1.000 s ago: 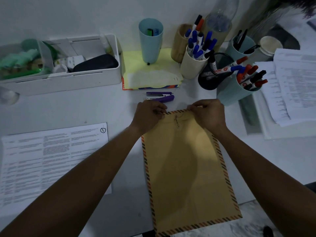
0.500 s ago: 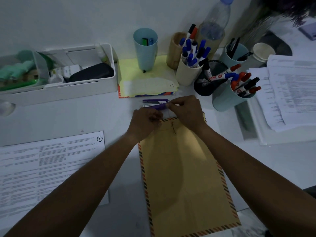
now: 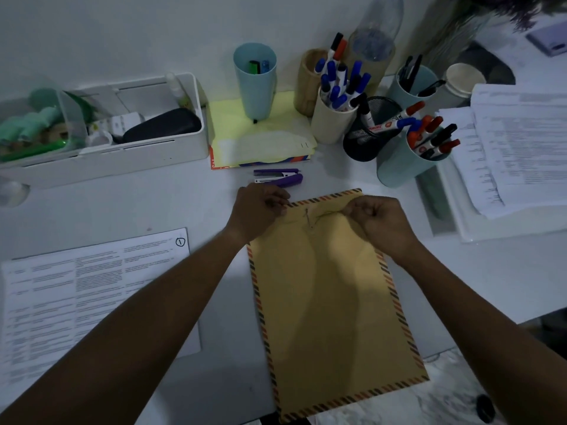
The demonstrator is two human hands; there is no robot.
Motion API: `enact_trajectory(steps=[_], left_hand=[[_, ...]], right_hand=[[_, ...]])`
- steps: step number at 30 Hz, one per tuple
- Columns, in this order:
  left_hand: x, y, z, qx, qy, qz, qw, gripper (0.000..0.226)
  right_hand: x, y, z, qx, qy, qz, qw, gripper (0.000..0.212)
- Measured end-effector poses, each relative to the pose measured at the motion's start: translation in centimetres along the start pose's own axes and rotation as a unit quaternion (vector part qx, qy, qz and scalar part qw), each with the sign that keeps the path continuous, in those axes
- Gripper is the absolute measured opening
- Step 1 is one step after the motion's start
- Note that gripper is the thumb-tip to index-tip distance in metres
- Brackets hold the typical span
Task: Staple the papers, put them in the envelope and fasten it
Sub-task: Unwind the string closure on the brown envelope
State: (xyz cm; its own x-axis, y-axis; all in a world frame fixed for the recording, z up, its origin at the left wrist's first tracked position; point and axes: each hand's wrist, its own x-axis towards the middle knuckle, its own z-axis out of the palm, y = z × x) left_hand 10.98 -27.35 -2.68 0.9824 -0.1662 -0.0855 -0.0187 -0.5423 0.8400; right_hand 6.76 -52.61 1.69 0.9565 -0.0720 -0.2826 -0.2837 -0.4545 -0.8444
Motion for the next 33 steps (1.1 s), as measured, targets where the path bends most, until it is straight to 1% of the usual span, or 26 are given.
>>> enact_trajectory(steps=[3, 6, 9, 11, 14, 16, 20, 24, 26, 28, 33], left_hand=[[-0.1, 0.2, -0.1, 0.002, 0.017, -0.013, 1.0, 0.025], [-0.1, 0.4, -0.1, 0.015, 0.025, -0.009, 1.0, 0.024], [-0.2, 0.5, -0.1, 0.029, 0.031, -0.001, 0.999, 0.023], [-0.3, 0.4, 0.1, 0.034, 0.038, 0.005, 0.999, 0.022], [-0.3, 0.2, 0.1, 0.039, 0.039, 0.014, 0.998, 0.021], [-0.4, -0.1, 0.0, 0.034, 0.035, 0.023, 0.999, 0.021], [-0.7, -0.2, -0.1, 0.049, 0.036, 0.065, 0.996, 0.016], [-0.8, -0.7, 0.0, 0.055, 0.041, 0.072, 0.995, 0.018], [-0.8, -0.9, 0.0, 0.05, 0.04, 0.077, 0.995, 0.017], [-0.7, -1.0, 0.0, 0.037, 0.035, 0.068, 0.996, 0.017], [-0.2, -0.7, -0.3, 0.013, 0.005, 0.033, 0.999, 0.021]], right_hand=[[-1.0, 0.4, -0.6, -0.07, -0.04, -0.002, 0.997, 0.014], [-2.3, 0.2, -0.9, -0.143, -0.123, -0.006, 0.982, 0.018], [-3.7, -0.6, -0.4, -0.165, -0.204, -0.01, 0.965, 0.01], [-4.3, -1.6, 0.6, -0.177, -0.248, -0.031, 0.952, 0.013], [-4.1, -3.4, 2.7, -0.166, -0.275, -0.08, 0.944, 0.016], [-3.0, -4.5, 4.0, -0.152, -0.255, -0.107, 0.949, 0.017], [0.3, -6.0, 5.5, -0.129, -0.176, -0.151, 0.964, 0.013], [4.0, -6.2, 5.6, -0.122, -0.059, -0.167, 0.977, 0.013], [5.5, -6.0, 5.2, -0.119, -0.007, -0.159, 0.98, 0.015], [6.7, -5.7, 4.3, -0.115, 0.027, -0.138, 0.983, 0.018], [8.1, -4.5, 2.4, -0.131, 0.078, -0.102, 0.983, 0.02]])
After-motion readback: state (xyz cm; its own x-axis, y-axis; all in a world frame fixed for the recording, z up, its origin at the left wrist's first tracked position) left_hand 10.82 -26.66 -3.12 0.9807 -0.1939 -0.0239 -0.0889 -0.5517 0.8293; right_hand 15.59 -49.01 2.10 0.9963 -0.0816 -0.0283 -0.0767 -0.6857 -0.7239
